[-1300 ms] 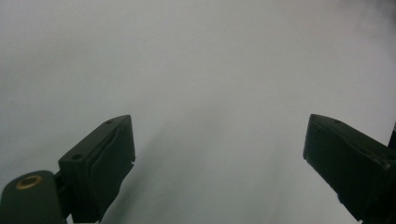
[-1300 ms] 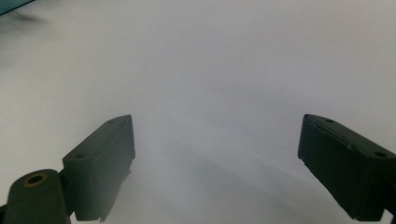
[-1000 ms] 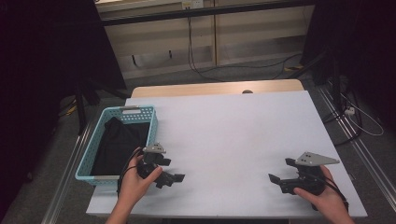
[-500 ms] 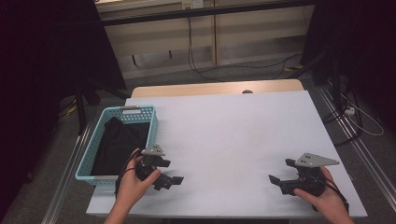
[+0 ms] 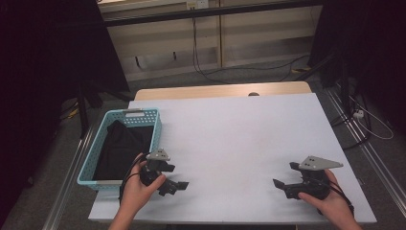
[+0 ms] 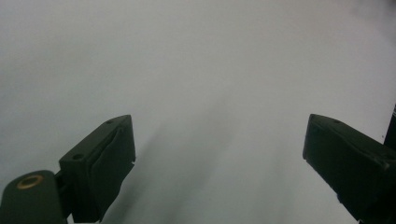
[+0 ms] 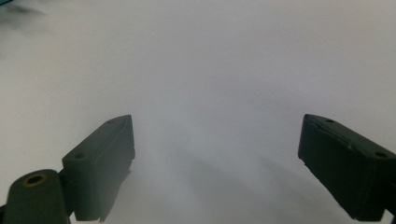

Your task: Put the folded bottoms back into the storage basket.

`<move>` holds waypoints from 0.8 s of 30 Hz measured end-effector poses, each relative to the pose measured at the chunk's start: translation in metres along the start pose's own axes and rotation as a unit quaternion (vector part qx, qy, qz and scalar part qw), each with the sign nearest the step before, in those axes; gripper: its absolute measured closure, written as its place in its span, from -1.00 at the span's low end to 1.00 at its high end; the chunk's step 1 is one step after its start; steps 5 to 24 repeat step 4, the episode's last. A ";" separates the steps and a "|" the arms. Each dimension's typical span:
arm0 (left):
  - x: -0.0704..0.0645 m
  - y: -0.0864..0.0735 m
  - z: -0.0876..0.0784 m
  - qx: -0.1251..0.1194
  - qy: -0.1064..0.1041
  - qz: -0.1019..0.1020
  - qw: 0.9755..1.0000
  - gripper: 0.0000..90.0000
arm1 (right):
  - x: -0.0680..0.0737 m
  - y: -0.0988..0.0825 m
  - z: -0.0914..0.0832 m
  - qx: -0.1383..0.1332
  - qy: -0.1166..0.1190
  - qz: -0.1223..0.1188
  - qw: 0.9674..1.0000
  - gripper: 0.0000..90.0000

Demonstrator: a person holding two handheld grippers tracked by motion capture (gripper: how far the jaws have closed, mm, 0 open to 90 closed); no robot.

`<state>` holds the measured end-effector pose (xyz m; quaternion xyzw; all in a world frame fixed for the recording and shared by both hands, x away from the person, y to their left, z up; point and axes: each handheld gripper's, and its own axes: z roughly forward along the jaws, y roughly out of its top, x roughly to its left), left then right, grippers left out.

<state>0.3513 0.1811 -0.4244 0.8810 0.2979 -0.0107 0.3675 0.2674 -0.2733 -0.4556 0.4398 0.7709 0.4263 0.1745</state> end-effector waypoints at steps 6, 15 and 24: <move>-0.001 0.000 -0.001 -0.005 -0.003 0.000 1.000 -0.79 | 0.001 0.002 0.002 -0.003 0.002 0.000 1.000 -0.77; -0.001 0.000 -0.001 -0.005 -0.003 0.000 1.000 -0.79 | 0.001 0.002 0.002 -0.003 0.002 0.000 1.000 -0.77; -0.001 0.000 -0.001 -0.005 -0.003 0.000 1.000 -0.79 | 0.001 0.002 0.002 -0.003 0.002 0.000 1.000 -0.77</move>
